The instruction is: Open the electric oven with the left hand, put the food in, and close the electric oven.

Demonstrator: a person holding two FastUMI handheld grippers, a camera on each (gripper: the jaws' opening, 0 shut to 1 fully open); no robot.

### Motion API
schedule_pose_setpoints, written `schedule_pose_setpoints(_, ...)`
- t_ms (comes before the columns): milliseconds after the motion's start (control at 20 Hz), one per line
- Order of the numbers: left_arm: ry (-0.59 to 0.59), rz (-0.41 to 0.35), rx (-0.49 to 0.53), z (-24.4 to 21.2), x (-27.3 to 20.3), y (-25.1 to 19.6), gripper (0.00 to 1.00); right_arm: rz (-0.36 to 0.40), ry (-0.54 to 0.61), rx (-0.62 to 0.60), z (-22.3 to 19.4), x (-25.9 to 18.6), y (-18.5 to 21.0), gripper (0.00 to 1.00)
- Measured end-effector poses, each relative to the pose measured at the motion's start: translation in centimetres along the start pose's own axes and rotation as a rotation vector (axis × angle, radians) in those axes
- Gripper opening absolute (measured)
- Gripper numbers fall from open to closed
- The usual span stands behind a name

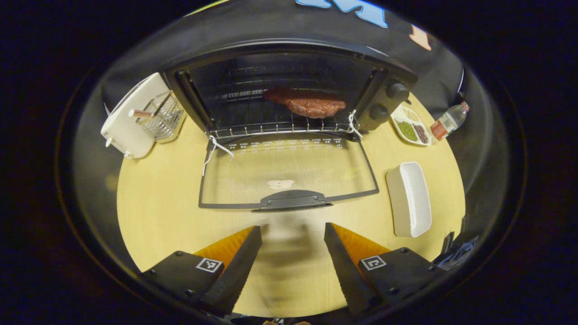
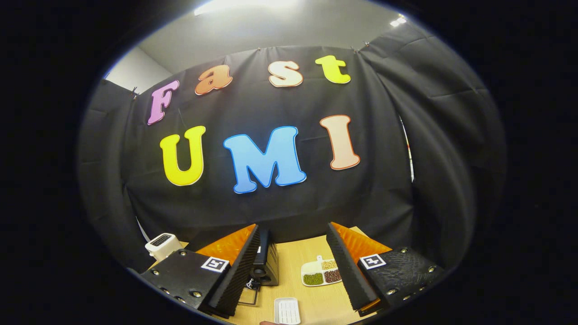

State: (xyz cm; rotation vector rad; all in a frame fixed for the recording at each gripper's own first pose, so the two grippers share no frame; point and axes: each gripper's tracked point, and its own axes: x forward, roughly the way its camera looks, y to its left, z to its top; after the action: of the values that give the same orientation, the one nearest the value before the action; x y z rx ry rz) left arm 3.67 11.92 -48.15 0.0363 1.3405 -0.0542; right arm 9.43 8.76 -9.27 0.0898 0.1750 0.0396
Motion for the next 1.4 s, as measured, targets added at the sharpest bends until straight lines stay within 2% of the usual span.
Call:
schedule_pose_setpoints(100, 0.013, 0.01, -0.001, 0.2, 1.0, 0.2, 0.92, 0.007, 0.014, -0.009, -0.4, 0.3, 0.4, 0.9)
schedule_pose_setpoints(200, 0.042, 0.015, -0.008, 0.1, 2.0, 0.3, 0.99, 0.014, 0.026, -0.012, -0.7, 0.5, 0.7, 0.9)
schedule_pose_setpoints(300, 0.062, 0.018, -0.013, 0.2, 3.0, 0.5, 0.95, 0.014, 0.03, -0.014, -0.8, 0.7, 0.7, 0.9)
schedule_pose_setpoints(550, 0.094, 0.031, -0.006, 0.3, 3.5, 0.8, 0.95, 0.011, 0.059, 0.014, -1.8, 0.6, 0.5, 0.9)
schedule_pose_setpoints(600, 0.09, 0.029, 0.001, 0.4, 3.5, 0.7, 0.99, 0.008, 0.064, 0.018, -1.9, 0.7, 0.5, 0.9)
schedule_pose_setpoints(650, 0.092, 0.028, 0.003, 0.3, 3.5, 0.8, 0.92, 0.008, 0.069, 0.022, -2.1, 0.7, 0.5, 0.9)
schedule_pose_setpoints(750, 0.059, 0.063, 0.032, 1.0, 3.5, 1.5, 0.95, 0.013, 0.073, 0.021, -2.1, 0.6, 0.7, 0.9)
schedule_pose_setpoints(900, 0.072, 0.055, 0.008, 0.8, 3.4, 1.3, 0.92, 0.013, 0.078, 0.011, -2.3, 0.4, 0.8, 0.9)
schedule_pose_setpoints(1000, 0.073, 0.061, 0.017, 0.7, 3.4, 1.3, 0.99, 0.015, 0.083, 0.013, -2.5, 0.2, 0.9, 0.9)
schedule_pose_setpoints(1150, 0.075, 0.069, 0.044, 0.6, 3.6, 1.0, 0.95, 0.013, 0.101, 0.012, -3.2, 0.0, 0.8, 0.9)
schedule_pose_setpoints(1400, 0.04, 0.059, 0.001, 1.2, 3.0, 0.9, 0.95, 0.007, 0.115, 0.014, -3.6, -0.3, 0.6, 0.9)
